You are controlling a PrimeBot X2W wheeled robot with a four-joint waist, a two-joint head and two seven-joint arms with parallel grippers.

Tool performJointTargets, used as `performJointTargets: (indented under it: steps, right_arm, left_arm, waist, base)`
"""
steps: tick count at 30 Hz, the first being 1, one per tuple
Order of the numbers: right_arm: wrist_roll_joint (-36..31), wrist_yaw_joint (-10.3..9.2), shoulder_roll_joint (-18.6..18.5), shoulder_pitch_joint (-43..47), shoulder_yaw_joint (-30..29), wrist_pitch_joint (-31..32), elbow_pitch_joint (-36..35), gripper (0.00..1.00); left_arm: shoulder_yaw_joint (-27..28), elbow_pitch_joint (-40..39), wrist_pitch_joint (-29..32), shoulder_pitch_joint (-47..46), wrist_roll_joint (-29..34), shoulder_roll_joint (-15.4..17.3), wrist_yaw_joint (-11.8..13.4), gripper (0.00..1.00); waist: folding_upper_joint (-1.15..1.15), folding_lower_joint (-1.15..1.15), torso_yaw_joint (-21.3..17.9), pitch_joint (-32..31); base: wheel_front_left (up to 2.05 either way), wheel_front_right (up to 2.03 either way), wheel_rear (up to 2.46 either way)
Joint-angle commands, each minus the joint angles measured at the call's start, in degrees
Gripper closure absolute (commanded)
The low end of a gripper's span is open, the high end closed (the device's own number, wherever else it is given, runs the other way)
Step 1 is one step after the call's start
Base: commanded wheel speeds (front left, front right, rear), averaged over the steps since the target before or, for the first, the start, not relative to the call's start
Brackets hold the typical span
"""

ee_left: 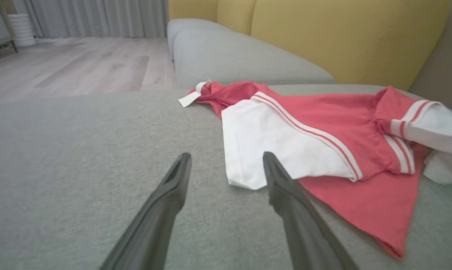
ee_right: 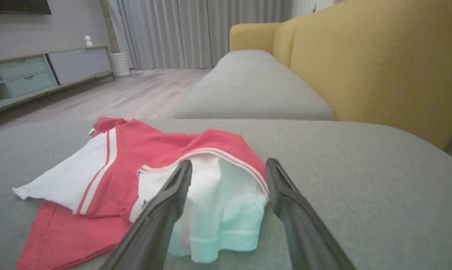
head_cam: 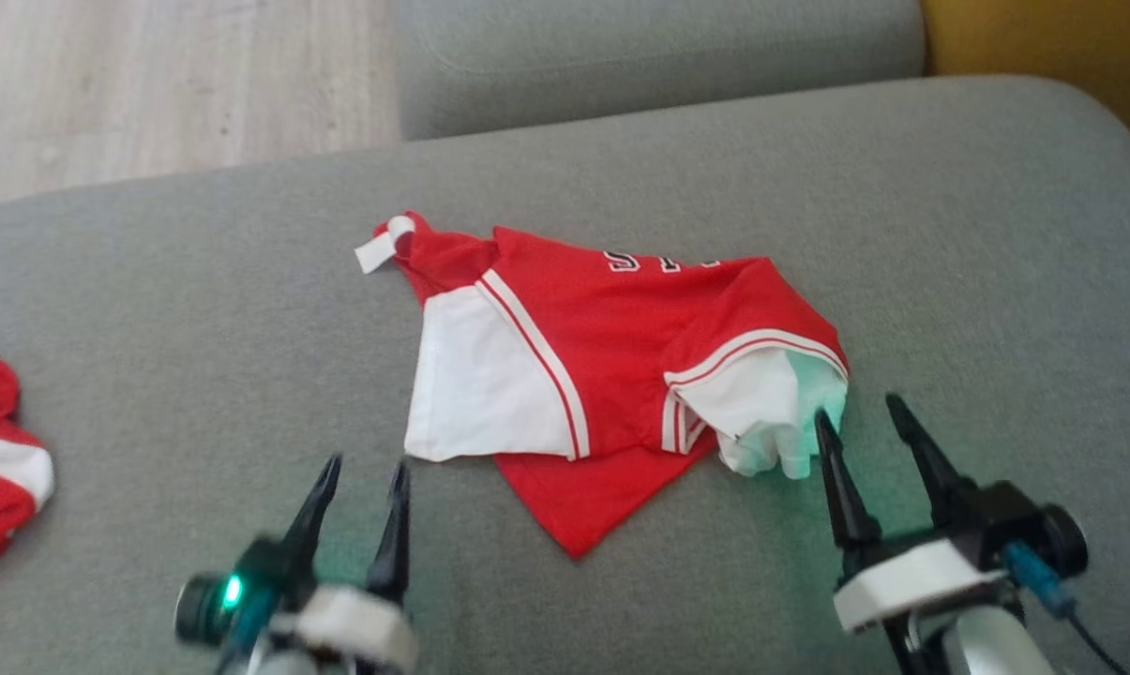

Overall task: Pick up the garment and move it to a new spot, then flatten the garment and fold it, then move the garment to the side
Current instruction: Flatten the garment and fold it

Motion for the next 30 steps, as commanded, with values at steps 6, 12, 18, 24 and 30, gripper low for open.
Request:
performJointTargets:
  steps: [6,12,18,24,30]
  right_arm:
    - [1.14,-0.04,-0.18,-4.79,3.73,-0.62,-4.11,0.0]
    - [2.12,-0.04,-0.18,-5.34,4.24,-0.62,-4.87,0.0]
    - [2.5,-0.04,-0.18,-5.11,3.99,-0.62,-4.9,0.0]
    - [2.5,-0.04,-0.18,-4.78,3.6,-0.62,-4.37,0.0]
    - [2.22,-0.04,-0.18,-4.76,4.53,-0.62,-3.82,0.0]
  left_arm:
    - [-1.49,9.97,7.85,-14.22,-1.97,0.08,0.98,0.0]
    - [-1.52,17.2,12.04,-18.33,-1.59,0.52,2.76,0.0]
    - [-3.27,22.97,13.8,-19.48,-1.82,0.89,1.4,1.0]
    - [-4.66,23.12,14.9,-19.41,-5.0,0.42,-0.51,1.0]
    - [-3.47,14.93,15.22,-21.95,-14.07,0.12,-1.49,1.0]
  waist:
    - [0.0,-0.01,-3.44,4.15]
    - [0.0,-0.01,-5.07,5.2]
    - [0.0,-0.01,-5.83,5.08]
    - [0.0,-0.01,-5.11,3.95]
    - [0.0,-0.01,-4.52,2.61]
  base:
    - [0.0,0.0,0.0]
    - [0.0,0.0,0.0]
    - [0.0,0.0,0.0]
    - [0.0,0.0,0.0]
    - [0.0,0.0,0.0]
